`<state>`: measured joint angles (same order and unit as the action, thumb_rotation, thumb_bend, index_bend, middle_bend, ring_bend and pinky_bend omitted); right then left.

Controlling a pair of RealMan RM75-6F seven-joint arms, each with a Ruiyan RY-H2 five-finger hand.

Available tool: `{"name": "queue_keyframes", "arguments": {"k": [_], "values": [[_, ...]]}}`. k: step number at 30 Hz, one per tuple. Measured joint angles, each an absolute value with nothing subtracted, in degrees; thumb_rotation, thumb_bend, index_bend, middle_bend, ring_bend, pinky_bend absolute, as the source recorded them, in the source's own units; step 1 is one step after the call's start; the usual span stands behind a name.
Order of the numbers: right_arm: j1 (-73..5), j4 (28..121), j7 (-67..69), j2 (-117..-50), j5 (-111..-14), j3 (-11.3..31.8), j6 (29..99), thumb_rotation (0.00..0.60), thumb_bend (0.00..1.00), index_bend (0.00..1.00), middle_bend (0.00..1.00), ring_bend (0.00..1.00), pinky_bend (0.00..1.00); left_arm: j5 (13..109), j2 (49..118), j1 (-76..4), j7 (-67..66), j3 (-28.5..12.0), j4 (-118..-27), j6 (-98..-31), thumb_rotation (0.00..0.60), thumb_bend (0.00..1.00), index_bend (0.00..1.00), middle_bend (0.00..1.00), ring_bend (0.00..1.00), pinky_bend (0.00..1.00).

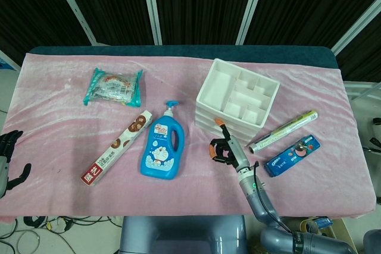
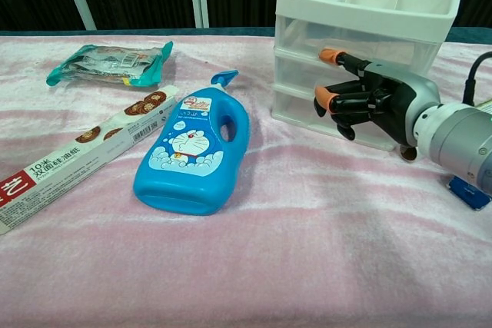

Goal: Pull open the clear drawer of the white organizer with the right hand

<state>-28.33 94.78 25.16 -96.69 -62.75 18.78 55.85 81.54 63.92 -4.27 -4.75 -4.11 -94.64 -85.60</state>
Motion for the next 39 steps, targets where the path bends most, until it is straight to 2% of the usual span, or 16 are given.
{"name": "queue_keyframes", "arguments": {"k": [22, 39], "values": [[-27.76, 96.73, 26.52, -96.08, -64.93, 16.9, 55.75, 0.6, 0.5, 0.02, 0.69, 0.81, 0.78, 81.33, 63.9, -4.26, -4.72, -4.24, -94.78, -85.56, 0.6, 0.37, 0.1, 0.1, 0.08, 0.1], [-26.81, 98.74, 27.01, -96.34, -68.15, 13.42, 56.16, 0.6, 0.5, 0.02, 0.69, 0.81, 0.78, 81.38, 63.92, -4.24, -4.73, -4.26, -94.74, -85.63, 0.6, 0.37, 0.1, 0.1, 0.08, 0.1]]}}
